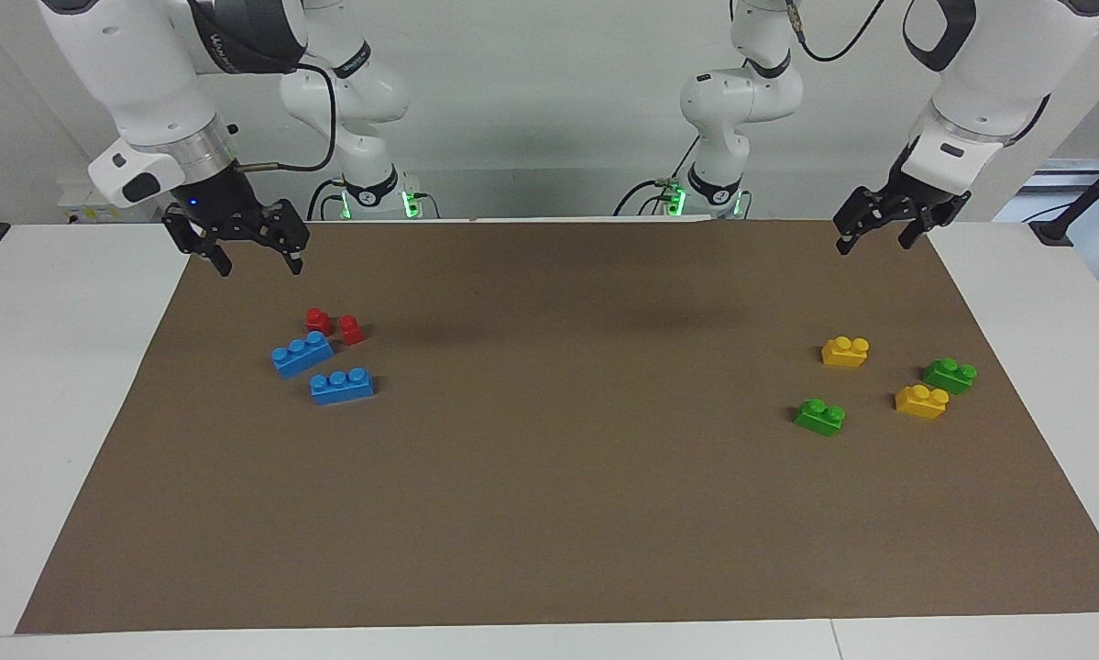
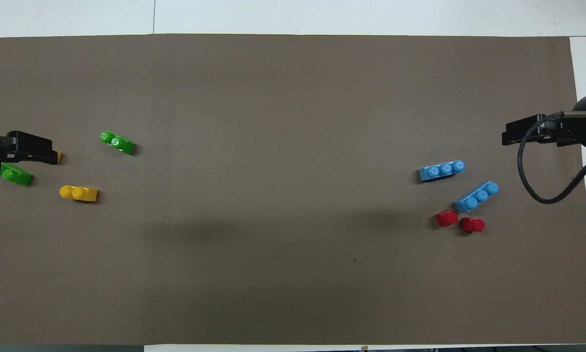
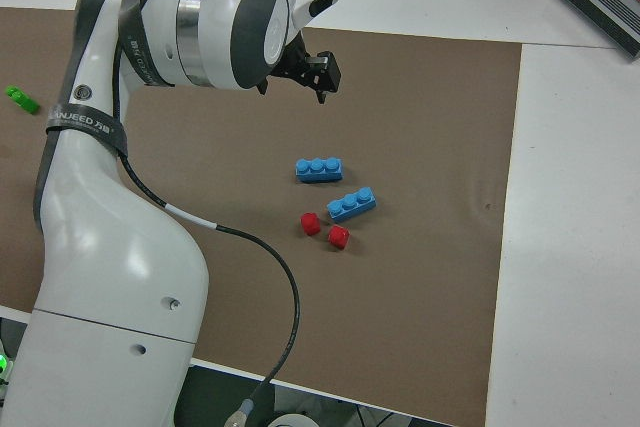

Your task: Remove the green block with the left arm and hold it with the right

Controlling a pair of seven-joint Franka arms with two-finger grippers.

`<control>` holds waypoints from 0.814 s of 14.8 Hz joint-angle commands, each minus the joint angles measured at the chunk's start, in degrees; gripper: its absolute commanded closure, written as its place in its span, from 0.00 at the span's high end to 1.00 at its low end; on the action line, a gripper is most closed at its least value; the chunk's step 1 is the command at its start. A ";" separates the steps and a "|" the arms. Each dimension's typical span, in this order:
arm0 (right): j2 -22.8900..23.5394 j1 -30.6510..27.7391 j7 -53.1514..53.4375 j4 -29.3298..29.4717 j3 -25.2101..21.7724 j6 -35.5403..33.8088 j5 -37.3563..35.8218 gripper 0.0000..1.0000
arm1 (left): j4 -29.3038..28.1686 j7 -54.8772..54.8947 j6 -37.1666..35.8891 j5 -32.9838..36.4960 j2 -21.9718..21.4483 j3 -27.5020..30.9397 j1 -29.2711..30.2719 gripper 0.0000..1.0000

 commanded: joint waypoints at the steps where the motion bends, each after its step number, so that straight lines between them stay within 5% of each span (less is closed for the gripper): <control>1: 0.51 0.01 -1.04 1.22 -0.79 -1.58 -1.39 1.00 | -1.91 0.94 0.20 -0.76 -1.88 0.62 -0.37 1.00; 12: -0.37 0.27 -1.12 -0.45 -0.61 -2.20 -2.61 1.00 | -0.42 0.50 0.99 -0.67 -0.83 1.32 -1.41 1.00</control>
